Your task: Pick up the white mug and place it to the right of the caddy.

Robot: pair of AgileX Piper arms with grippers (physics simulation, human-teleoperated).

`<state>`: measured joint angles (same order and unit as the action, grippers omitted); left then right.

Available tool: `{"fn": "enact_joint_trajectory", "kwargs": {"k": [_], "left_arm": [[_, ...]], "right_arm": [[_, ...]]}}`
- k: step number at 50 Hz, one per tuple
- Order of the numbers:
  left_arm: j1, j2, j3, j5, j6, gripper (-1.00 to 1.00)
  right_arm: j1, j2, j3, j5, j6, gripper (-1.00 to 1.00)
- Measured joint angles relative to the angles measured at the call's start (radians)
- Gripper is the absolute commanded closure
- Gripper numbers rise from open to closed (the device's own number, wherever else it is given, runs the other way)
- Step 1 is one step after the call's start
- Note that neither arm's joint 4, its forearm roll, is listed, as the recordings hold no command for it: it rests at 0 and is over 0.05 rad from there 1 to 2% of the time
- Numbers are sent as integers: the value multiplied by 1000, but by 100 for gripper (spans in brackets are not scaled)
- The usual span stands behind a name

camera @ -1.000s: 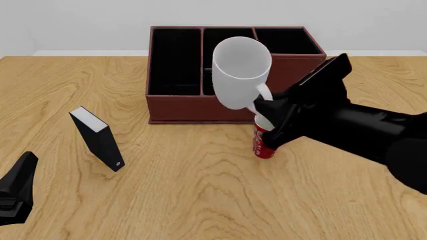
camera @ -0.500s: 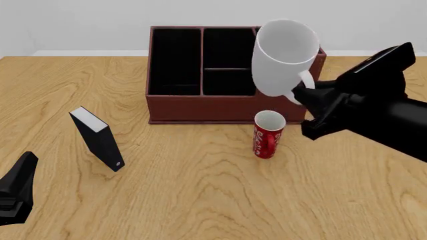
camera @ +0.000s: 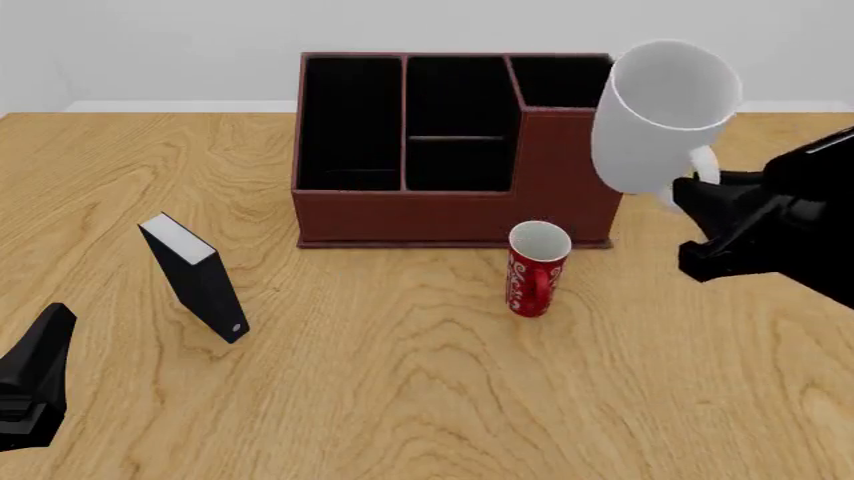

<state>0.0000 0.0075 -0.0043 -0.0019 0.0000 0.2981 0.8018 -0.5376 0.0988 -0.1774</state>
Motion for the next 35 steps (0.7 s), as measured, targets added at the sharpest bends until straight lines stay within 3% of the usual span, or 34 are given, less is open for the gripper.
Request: {"fn": "enact_joint_trajectory", "kwargs": {"k": [35], "left_arm": [[0, 0, 0, 0, 0, -100]], "right_arm": [[-263, -105, 34, 64, -6, 100]]}}
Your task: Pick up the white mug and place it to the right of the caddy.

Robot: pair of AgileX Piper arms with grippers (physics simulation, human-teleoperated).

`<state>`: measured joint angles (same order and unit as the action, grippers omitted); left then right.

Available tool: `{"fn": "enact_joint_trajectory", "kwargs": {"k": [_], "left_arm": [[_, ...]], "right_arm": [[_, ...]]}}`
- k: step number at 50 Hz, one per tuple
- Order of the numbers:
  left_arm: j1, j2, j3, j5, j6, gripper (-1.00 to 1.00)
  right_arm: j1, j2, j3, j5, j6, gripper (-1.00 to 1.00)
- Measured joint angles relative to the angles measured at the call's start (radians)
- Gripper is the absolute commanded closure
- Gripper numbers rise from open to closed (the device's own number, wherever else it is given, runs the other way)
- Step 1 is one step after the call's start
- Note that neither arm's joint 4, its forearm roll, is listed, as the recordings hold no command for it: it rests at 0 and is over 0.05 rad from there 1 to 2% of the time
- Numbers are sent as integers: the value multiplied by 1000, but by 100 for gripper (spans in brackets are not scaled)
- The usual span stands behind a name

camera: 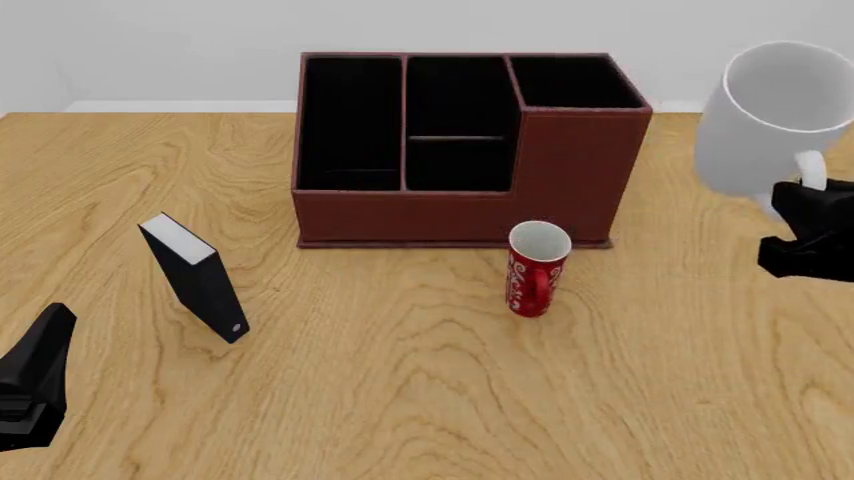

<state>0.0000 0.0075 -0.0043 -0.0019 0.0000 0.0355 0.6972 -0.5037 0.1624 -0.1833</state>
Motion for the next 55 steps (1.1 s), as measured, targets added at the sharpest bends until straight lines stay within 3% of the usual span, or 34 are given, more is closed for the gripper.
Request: {"fn": "enact_joint_trajectory", "kwargs": {"k": [25, 55], "left_arm": [[0, 0, 0, 0, 0, -100], [0, 0, 0, 0, 0, -100]], "right_arm": [[-126, 87, -55, -58, 15, 100], [-178, 306, -182, -152, 30, 100]]}}
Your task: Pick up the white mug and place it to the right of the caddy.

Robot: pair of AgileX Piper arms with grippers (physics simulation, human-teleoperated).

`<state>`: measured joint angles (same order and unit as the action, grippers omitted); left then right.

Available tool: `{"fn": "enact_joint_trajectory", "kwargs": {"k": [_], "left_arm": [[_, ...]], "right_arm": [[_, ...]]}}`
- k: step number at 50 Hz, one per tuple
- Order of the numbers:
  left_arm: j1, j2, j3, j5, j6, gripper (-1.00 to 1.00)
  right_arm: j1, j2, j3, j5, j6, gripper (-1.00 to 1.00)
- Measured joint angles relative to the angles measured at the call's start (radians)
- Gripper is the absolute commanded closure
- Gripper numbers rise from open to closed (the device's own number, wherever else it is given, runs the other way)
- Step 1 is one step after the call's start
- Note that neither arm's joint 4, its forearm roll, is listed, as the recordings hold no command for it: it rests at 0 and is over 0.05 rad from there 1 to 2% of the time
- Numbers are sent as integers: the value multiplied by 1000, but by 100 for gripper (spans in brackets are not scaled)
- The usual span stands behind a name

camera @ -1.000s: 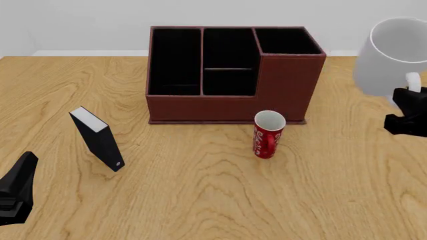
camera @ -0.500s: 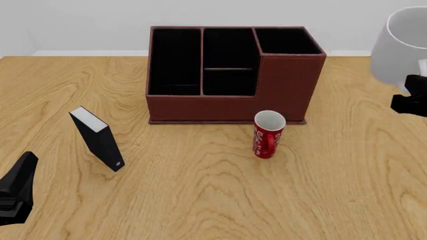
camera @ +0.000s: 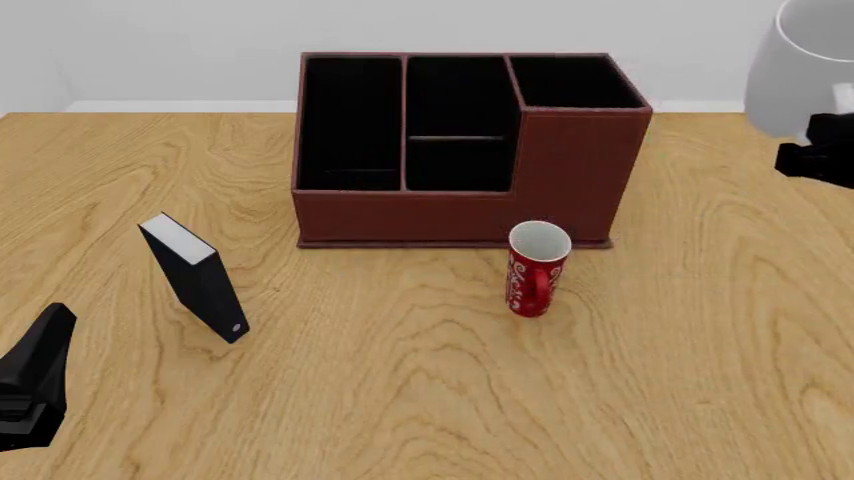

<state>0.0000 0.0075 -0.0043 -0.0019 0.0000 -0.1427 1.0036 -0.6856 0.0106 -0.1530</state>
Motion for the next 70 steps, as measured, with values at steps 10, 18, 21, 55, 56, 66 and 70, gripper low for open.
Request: {"fn": "enact_joint_trajectory", "kwargs": {"k": [10, 18, 21, 55, 56, 66, 70], "left_arm": [[0, 0, 0, 0, 0, -100], [0, 0, 0, 0, 0, -100], [0, 0, 0, 0, 0, -100], [0, 0, 0, 0, 0, -100], [0, 0, 0, 0, 0, -100], [0, 0, 0, 0, 0, -100], [0, 0, 0, 0, 0, -100]], "right_arm": [[-2, 70, -41, -27, 10, 100], [-7, 123, -68, -46, 11, 100], [-9, 142, -79, -52, 13, 100], [-16, 368, -210, -99, 41, 100], [-16, 375, -212, -101, 42, 100], [-17, 441, -243, -116, 52, 100], [-16, 464, -259, -119, 56, 100]]}}
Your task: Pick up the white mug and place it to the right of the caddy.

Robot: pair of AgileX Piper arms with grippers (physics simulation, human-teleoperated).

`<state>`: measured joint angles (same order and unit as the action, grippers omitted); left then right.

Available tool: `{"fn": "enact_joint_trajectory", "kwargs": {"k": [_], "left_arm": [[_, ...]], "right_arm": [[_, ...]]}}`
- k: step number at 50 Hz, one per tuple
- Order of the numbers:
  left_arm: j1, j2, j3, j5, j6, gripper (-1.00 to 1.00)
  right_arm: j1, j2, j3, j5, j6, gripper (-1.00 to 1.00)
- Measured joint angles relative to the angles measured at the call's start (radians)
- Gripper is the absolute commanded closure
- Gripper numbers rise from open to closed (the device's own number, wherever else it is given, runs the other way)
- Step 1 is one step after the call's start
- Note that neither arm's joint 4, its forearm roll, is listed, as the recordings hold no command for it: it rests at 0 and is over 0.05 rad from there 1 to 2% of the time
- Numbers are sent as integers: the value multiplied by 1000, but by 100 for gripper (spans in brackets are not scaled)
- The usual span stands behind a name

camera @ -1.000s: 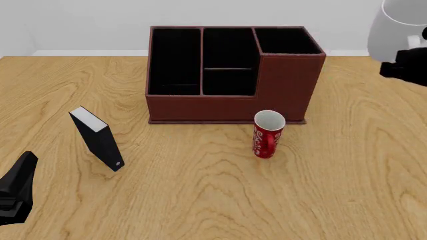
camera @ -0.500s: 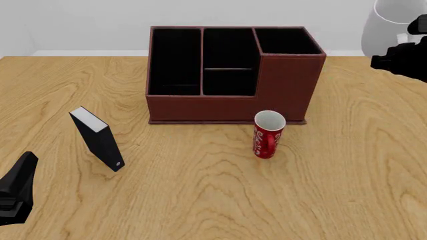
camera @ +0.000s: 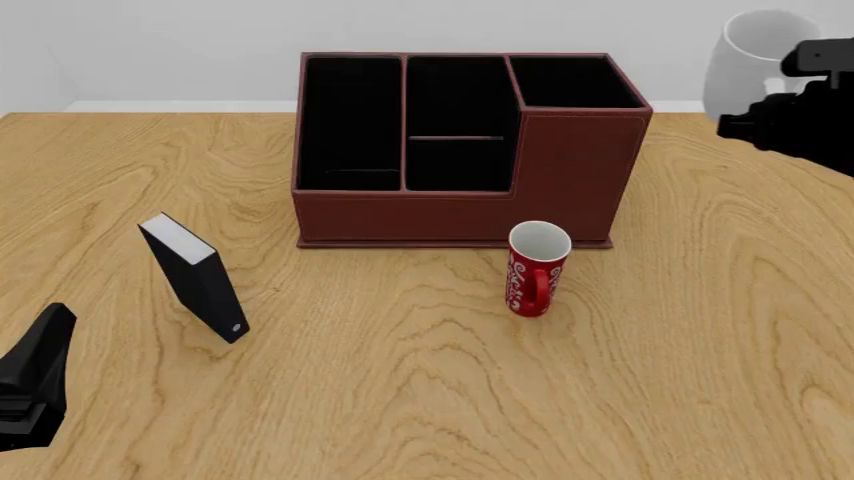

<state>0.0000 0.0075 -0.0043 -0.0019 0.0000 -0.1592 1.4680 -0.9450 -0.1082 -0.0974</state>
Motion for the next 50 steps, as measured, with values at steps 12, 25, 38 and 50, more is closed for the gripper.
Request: {"fn": "enact_joint_trajectory", "kwargs": {"k": [12, 25, 38, 50], "left_arm": [[0, 0, 0, 0, 0, -100], [0, 0, 0, 0, 0, -100], [0, 0, 0, 0, 0, -100], [0, 0, 0, 0, 0, -100]], "right_arm": [[-1, 66, -39, -13, 10, 100], [1, 117, -46, -36, 19, 100], [9, 131, -16, -66, 30, 100], [8, 145, 14, -98, 42, 100]]}}
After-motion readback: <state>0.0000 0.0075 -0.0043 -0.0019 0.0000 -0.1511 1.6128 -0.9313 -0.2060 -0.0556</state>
